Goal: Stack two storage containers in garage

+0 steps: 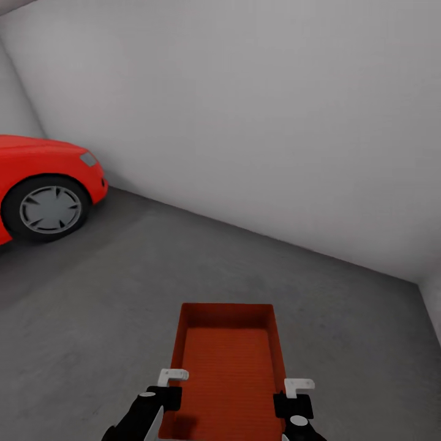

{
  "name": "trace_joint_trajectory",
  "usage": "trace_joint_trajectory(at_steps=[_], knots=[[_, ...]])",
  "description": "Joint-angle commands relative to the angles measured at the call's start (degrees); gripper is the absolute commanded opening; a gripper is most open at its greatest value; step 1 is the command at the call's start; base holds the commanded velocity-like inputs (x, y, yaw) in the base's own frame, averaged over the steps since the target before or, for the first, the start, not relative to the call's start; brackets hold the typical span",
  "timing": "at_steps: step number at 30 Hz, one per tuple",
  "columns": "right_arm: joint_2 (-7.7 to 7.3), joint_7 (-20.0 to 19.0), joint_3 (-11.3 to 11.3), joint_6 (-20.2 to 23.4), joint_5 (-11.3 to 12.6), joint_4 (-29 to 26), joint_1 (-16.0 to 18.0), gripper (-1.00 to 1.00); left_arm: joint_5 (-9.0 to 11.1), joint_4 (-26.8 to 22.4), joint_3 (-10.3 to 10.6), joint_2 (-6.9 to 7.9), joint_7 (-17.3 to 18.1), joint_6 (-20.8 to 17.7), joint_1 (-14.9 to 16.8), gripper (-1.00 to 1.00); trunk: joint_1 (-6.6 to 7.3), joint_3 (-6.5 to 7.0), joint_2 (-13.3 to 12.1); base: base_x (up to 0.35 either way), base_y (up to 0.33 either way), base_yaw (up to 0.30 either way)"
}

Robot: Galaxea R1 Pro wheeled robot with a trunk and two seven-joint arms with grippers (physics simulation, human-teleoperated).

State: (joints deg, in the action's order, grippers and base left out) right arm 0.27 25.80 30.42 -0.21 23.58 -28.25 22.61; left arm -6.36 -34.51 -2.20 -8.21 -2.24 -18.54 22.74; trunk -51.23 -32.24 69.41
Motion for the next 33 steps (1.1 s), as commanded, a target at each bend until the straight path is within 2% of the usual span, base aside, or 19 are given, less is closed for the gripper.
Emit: trace_joint_trajectory(at_steps=[1, 33], knots=[[-0.01, -0.5, 0.3, 0.0, 1.8, 0.0, 0.2, -1.00, -1.9, -0.2, 0.9, -0.05, -0.3, -0.3, -0.1, -1.00, -0.03, -0.06, 0.0, 0.322, 0.000, -0.287], [-0.01, -0.6, 0.3, 0.0, 1.8, 0.0, 0.2, -1.00, -1.9, -0.2, 0.9, -0.05, -0.3, -0.2, -0.1, -1.00, -0.03, -0.06, 0.0, 0.323, 0.000, -0.287]])
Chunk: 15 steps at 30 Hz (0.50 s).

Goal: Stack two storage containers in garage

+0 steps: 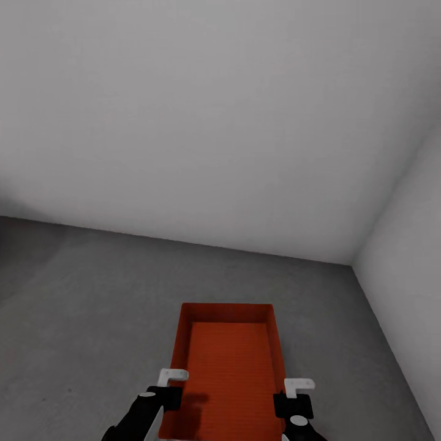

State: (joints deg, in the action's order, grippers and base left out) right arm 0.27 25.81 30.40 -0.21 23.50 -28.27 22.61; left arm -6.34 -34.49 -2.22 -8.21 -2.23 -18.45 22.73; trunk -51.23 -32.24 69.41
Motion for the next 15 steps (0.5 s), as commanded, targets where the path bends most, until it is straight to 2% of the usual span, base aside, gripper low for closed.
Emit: trace_joint_trajectory(at_steps=[1, 15], knots=[[-0.01, -0.6, 0.3, 0.0, 1.9, 0.1, 0.2, -1.00, -1.9, -0.2, 0.9, -0.05, -0.3, -0.3, -0.1, -1.00, -0.04, -0.06, 0.0, 0.323, 0.000, -0.287], [-0.01, -0.6, 0.3, 0.1, 2.0, 0.1, 0.2, -1.00, -1.9, -0.2, 1.0, -0.04, -0.3, -0.2, -0.1, -1.00, -0.04, -0.06, 0.0, 0.323, 0.000, -0.286]])
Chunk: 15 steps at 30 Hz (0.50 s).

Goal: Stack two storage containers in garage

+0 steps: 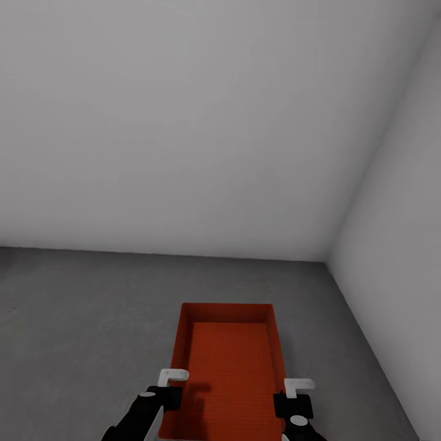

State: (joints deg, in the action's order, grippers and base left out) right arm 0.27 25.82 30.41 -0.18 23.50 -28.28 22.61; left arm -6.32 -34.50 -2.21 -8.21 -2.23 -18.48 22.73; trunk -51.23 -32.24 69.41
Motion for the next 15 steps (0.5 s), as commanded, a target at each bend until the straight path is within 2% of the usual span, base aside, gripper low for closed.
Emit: trace_joint_trajectory(at_steps=[1, 9, 15], knots=[[-0.01, -0.6, 0.3, 0.0, 2.0, 0.1, 0.2, -1.00, -1.9, -0.2, 0.9, -0.05, -0.3, -0.2, -0.1, -1.00, -0.03, -0.06, 0.0, 0.323, 0.000, -0.282], [-0.03, -0.5, 0.3, 0.0, 2.0, 0.1, 0.2, -1.00, -1.9, -0.2, 0.9, -0.05, -0.3, -0.2, -0.1, -1.00, -0.03, -0.06, 0.0, 0.323, 0.000, -0.261], [-0.05, -0.5, 0.3, 0.0, 1.9, 0.1, 0.2, -1.00, -1.9, -0.2, 0.9, -0.05, -0.3, -0.2, -0.1, -1.00, -0.03, -0.06, 0.0, 0.323, 0.000, -0.061]])
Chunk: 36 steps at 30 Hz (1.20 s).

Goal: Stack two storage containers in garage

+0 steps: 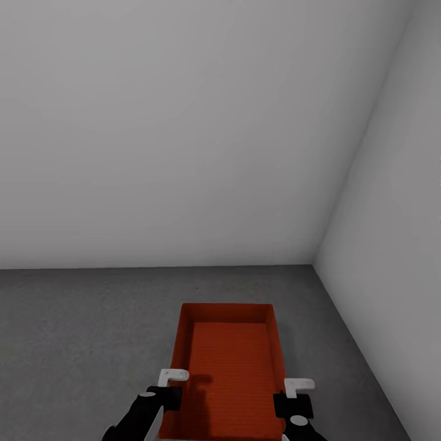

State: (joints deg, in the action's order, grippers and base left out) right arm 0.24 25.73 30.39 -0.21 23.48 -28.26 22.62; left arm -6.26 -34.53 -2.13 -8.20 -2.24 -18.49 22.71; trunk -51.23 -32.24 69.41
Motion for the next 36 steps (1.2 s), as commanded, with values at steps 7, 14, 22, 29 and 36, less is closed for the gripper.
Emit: trace_joint_trajectory(at_steps=[7, 14, 22, 29, 36], knots=[[-0.07, -0.4, 0.3, 0.0, 2.0, 0.0, 0.1, -1.00, -2.0, -0.2, 0.9, -0.04, -0.3, -0.1, 0.0, -1.00, -0.04, -0.06, 0.0, 0.323, 0.000, -0.002], [-0.03, -0.4, 0.3, 0.0, 2.0, 0.0, 0.1, -1.00, -2.0, -0.2, 0.8, -0.06, -0.3, -0.2, 0.0, -1.00, -0.04, -0.06, 0.0, 0.323, 0.000, 0.000], [-0.01, -0.4, 0.3, 0.0, 2.0, 0.0, 0.1, -1.00, -1.9, -0.2, 0.9, -0.06, -0.3, -0.1, 0.0, -1.00, -0.04, -0.06, 0.0, 0.323, 0.000, 0.000], [-0.06, -0.4, 0.3, 0.0, 2.0, 0.0, 0.1, -1.00, -2.0, -0.2, 0.8, 0.02, -0.3, -0.1, 0.0, -1.00, -0.04, -0.06, 0.0, 0.323, 0.000, 0.122], [-0.07, -0.4, 0.3, 0.0, 2.0, 0.0, 0.1, -1.00, -2.0, -0.2, 0.8, 0.03, -0.3, -0.1, 0.0, -1.00, -0.04, -0.06, 0.0, 0.318, 0.000, 0.198]])
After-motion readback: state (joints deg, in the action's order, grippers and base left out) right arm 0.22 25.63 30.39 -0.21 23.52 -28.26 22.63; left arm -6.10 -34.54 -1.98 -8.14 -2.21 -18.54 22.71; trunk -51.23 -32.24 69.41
